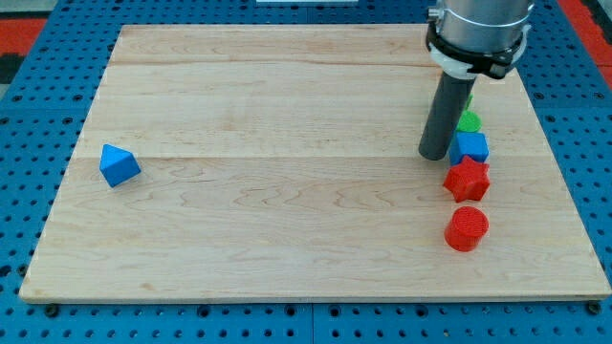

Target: Move the blue triangle to the bottom of red circle

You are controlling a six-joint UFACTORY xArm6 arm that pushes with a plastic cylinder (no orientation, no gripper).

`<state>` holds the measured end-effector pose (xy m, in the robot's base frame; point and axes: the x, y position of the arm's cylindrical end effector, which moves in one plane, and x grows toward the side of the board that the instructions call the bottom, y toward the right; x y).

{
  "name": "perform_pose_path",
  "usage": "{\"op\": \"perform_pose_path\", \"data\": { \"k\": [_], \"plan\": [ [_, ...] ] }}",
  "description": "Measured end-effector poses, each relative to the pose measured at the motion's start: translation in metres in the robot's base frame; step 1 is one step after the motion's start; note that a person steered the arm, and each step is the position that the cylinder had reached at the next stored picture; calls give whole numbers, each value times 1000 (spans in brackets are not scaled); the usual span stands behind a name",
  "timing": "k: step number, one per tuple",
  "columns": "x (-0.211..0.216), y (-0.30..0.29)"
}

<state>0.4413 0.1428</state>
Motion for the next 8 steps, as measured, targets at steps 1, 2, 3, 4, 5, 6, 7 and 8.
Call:
{"op": "perform_pose_path", "data": {
  "k": [1,2,3,4,5,6,7,8],
  "plan": [
    [-6,-47],
    [-29,-118],
    [-50,-190],
    [-56,-254],
    [-37,-309],
    [-27,-361],
    [-8,-399],
    [33,-386]
  ]
}}
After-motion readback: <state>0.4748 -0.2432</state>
